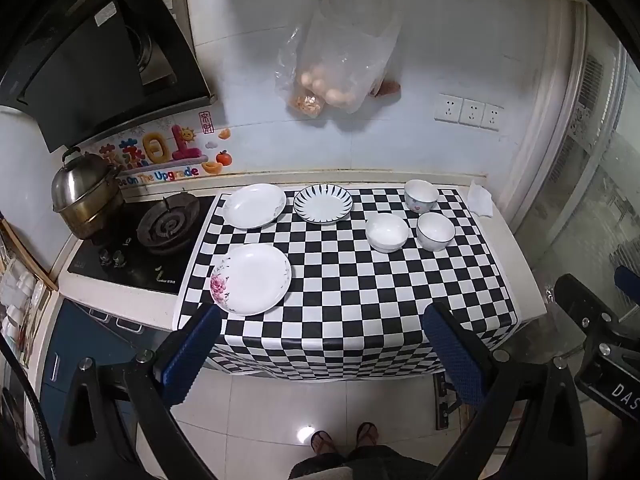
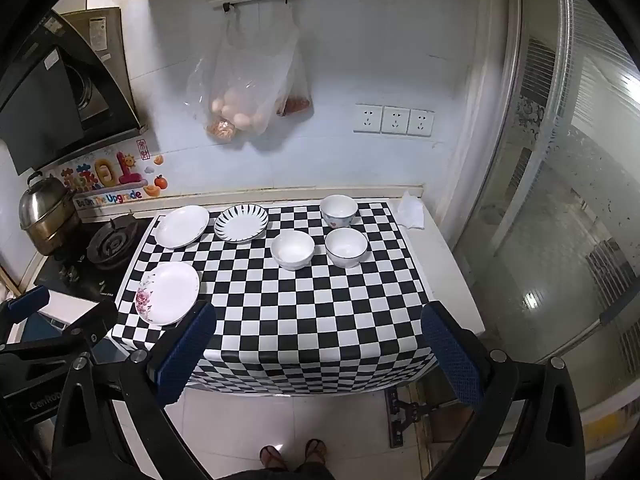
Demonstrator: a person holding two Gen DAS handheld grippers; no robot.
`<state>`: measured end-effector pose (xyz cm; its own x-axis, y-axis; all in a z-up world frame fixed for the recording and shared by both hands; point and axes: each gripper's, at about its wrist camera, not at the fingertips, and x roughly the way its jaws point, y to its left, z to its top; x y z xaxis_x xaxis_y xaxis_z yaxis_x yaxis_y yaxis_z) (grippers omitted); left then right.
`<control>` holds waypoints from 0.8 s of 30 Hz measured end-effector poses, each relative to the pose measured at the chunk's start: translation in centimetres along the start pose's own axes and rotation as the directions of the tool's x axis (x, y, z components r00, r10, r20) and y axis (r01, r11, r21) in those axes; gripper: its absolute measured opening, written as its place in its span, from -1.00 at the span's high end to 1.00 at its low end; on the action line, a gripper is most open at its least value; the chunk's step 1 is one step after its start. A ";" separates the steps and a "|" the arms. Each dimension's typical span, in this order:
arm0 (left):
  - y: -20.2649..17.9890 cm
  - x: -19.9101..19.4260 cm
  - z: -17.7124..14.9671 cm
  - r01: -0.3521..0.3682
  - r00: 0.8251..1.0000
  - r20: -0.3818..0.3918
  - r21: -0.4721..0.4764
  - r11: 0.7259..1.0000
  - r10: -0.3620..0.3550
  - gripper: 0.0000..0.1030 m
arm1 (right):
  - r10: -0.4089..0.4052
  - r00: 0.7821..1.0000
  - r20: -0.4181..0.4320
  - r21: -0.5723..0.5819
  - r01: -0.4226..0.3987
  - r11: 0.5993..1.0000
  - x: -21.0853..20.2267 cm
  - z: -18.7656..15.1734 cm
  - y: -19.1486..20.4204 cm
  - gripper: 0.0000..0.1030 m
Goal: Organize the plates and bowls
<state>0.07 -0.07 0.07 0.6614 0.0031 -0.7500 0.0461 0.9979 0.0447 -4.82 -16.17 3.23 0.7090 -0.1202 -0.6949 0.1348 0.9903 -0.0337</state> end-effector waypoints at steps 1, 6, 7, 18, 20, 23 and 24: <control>0.1 0.0 -0.1 0.011 1.000 0.009 -0.010 1.000 -0.011 -1.00 | 0.003 1.000 0.007 0.001 -0.003 1.000 0.0 0.0 0.0 -1.00; -0.4 -0.4 0.3 0.005 1.000 0.019 -0.009 1.000 -0.005 -1.00 | -0.014 1.000 0.012 -0.016 0.014 1.000 0.1 0.1 0.3 -1.00; -0.5 -0.4 0.4 0.004 1.000 0.019 -0.009 1.000 -0.004 -1.00 | -0.015 1.000 0.017 -0.019 0.016 1.000 0.0 0.0 0.3 -1.00; 0.2 -1.8 0.7 0.011 0.998 0.058 -0.023 1.000 -0.010 -1.00 | -0.030 0.998 0.046 -0.015 0.031 0.999 -1.2 0.6 -1.1 -1.00; 0.1 -1.8 0.8 0.014 0.998 0.062 -0.024 1.000 -0.012 -1.00 | -0.033 0.998 0.048 -0.012 0.034 0.999 -1.2 0.7 -1.2 -1.00; 0.1 -1.8 0.8 0.012 0.998 0.069 -0.024 1.000 -0.011 -1.00 | -0.043 0.998 0.054 -0.014 0.043 0.999 -1.3 0.6 -1.1 -1.00; 0.1 -1.8 0.8 0.011 0.997 0.070 -0.021 1.000 -0.009 -1.00 | -0.044 0.997 0.056 -0.015 0.045 0.999 -1.3 0.7 -1.0 -1.00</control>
<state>-0.53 0.00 1.96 0.7120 -0.0108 -0.7021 0.0373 0.9991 0.0224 -5.43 -17.08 4.64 0.7403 -0.1670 -0.6512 0.1555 0.9849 -0.0758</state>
